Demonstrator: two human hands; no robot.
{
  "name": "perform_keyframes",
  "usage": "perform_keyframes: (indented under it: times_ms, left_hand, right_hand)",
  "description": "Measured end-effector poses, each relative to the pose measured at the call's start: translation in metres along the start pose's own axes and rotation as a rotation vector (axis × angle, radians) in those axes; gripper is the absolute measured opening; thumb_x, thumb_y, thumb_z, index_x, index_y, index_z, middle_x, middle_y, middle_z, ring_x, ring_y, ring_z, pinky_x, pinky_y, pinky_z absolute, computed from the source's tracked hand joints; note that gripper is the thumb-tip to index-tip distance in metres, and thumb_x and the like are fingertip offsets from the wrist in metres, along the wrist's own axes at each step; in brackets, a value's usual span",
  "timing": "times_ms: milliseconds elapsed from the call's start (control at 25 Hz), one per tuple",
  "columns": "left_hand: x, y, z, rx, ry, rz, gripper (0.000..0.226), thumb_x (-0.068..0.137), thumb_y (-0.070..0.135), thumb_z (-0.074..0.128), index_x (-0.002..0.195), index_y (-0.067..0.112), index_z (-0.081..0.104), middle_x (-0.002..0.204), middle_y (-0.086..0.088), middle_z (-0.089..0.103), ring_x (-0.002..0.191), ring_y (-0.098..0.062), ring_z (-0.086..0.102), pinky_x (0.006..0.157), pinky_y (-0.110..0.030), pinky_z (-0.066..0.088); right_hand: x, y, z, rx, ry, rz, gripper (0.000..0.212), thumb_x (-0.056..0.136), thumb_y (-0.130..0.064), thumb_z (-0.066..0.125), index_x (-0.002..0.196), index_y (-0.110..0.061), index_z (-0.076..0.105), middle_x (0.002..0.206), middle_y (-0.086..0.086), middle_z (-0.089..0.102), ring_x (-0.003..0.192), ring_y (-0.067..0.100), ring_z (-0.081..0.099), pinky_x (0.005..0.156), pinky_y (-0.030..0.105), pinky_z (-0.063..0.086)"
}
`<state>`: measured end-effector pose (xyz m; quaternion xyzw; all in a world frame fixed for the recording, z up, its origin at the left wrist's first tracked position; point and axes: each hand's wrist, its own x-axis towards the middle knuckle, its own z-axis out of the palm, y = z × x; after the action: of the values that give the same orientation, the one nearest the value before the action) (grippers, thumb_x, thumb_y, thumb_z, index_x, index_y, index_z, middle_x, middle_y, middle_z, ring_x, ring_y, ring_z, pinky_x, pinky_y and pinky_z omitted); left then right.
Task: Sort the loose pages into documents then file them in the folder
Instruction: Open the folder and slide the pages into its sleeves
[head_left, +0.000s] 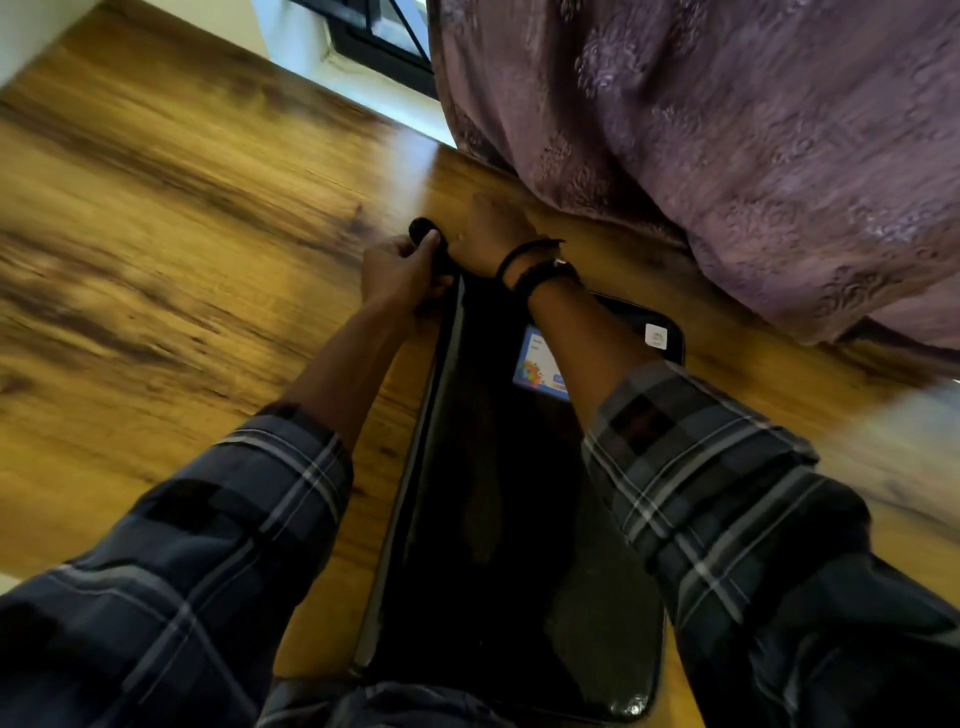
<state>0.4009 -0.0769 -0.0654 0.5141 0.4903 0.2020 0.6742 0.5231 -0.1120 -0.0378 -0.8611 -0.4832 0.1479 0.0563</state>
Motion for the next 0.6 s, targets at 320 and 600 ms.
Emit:
perform_keyframes:
  times_ms: [320, 600]
  left_hand:
    - [0.002, -0.010, 0.004, -0.074, 0.115, 0.008, 0.030, 0.099, 0.024, 0.056, 0.072, 0.012, 0.064, 0.059, -0.001, 0.066, 0.045, -0.010, 0.061, 0.051, -0.027, 0.052]
    - [-0.007, -0.015, 0.002, 0.065, 0.191, 0.175, 0.025, 0.101, 0.023, 0.052, 0.085, 0.008, 0.064, 0.073, -0.004, 0.068, 0.049, -0.003, 0.064, 0.051, -0.019, 0.053]
  right_hand:
    - [-0.043, 0.059, -0.001, 0.308, -0.043, 0.260, 0.061, 0.090, -0.048, 0.054, 0.137, -0.009, 0.051, 0.146, 0.013, 0.048, 0.133, 0.030, 0.044, 0.108, 0.032, 0.032]
    - [-0.169, 0.173, -0.032, 0.882, 0.012, 0.915, 0.030, 0.099, -0.019, 0.048, 0.071, -0.011, 0.054, 0.059, 0.003, 0.053, 0.034, 0.006, 0.047, 0.037, 0.012, 0.038]
